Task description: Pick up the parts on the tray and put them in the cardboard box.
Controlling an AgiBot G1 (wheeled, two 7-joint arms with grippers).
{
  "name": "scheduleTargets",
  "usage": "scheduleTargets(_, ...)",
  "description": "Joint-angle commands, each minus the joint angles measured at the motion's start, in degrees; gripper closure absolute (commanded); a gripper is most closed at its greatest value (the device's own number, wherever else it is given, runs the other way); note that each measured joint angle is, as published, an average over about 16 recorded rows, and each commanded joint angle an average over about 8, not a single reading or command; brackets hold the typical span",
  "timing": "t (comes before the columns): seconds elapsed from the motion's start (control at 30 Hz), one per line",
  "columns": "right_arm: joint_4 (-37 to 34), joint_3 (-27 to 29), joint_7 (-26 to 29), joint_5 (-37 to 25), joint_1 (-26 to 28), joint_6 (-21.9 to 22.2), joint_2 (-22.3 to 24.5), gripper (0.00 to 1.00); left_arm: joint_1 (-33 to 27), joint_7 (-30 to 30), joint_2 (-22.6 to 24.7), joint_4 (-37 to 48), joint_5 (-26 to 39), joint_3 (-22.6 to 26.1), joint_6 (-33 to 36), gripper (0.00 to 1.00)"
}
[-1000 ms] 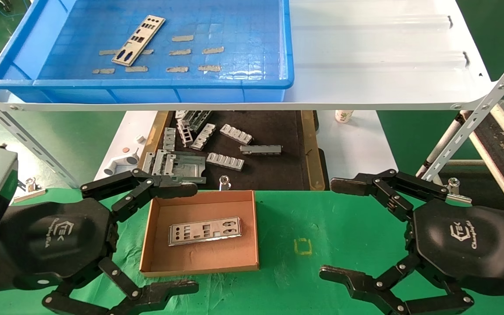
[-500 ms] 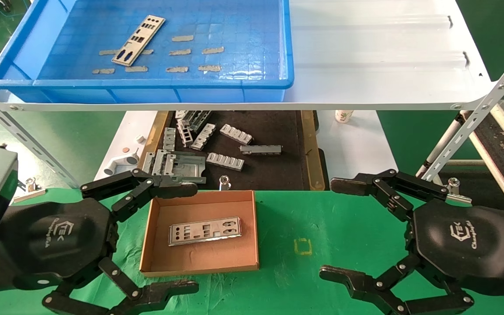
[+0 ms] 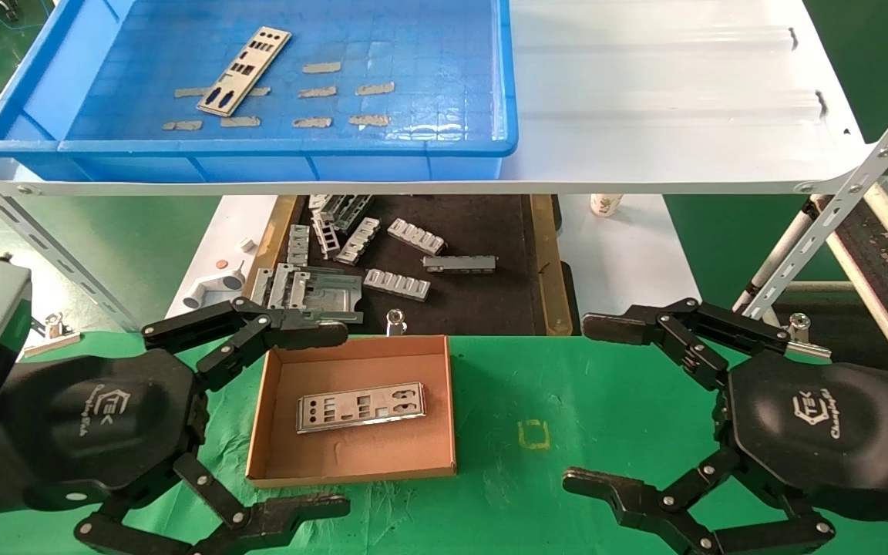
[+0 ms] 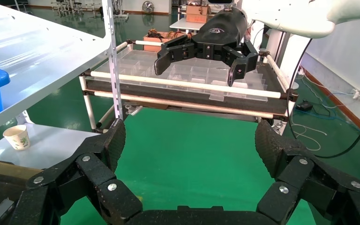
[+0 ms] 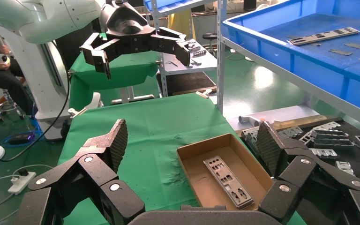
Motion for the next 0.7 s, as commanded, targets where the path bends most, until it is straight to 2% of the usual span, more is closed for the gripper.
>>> scheduleTargets(0.03,0.00,0.00,0.00,0.00,0.00,0.00,0.00,0.00,0.00,0.00,0.00,0.00,0.00,0.00,0.00,0.00)
scheduleTargets(0.7,0.00,0.00,0.00,0.00,0.00,0.00,0.00,0.00,0.00,0.00,0.00,0.00,0.00,0.00,0.00,0.00)
